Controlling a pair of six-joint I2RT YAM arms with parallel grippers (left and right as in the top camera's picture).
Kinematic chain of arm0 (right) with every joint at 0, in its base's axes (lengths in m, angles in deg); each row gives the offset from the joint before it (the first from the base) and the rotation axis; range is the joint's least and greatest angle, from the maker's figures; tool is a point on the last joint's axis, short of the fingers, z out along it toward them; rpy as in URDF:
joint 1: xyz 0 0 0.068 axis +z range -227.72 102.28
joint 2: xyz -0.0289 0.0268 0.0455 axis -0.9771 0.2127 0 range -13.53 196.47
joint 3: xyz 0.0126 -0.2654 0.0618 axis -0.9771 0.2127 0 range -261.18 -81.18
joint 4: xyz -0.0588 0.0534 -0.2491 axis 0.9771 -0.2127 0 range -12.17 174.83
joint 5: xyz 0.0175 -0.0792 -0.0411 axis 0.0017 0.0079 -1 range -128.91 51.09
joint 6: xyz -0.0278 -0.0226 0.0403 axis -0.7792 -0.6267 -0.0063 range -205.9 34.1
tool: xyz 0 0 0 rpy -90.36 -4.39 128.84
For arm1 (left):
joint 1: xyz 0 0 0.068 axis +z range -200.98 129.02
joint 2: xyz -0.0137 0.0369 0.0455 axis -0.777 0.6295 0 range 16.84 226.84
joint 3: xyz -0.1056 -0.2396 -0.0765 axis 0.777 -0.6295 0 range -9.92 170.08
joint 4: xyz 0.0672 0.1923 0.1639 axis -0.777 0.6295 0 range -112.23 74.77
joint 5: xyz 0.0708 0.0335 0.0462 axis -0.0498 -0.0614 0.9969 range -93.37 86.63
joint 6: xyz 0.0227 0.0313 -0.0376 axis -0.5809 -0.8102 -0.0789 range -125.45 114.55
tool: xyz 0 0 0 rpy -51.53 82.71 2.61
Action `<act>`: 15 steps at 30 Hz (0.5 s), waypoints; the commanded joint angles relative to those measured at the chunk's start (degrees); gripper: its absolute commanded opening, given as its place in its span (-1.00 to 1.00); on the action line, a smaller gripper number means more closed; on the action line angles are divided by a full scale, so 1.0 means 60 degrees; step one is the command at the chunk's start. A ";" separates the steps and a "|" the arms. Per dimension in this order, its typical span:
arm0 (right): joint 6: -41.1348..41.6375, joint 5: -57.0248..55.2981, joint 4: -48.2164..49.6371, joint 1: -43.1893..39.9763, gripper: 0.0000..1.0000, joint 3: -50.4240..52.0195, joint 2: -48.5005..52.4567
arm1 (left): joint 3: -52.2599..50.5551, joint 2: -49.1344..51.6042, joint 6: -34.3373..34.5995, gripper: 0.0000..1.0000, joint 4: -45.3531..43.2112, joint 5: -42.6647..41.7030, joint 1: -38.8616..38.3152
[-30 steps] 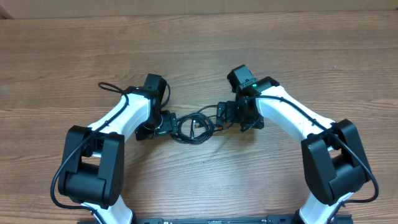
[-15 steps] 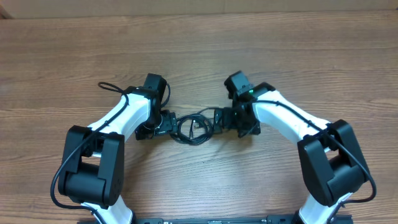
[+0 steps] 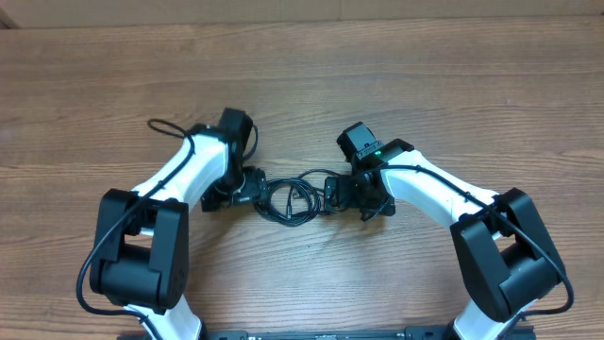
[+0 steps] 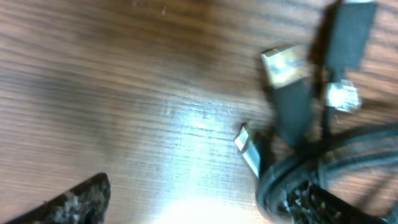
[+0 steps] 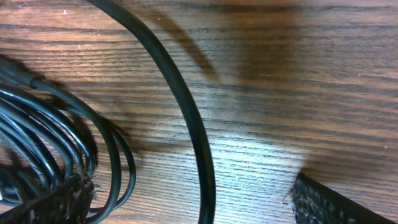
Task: Untangle cables
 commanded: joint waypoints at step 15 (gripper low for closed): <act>0.0444 -0.2069 0.0382 0.1024 1.00 0.0495 0.0295 | 0.0510 0.0113 0.0113 0.99 0.0178 -0.0463 -0.0794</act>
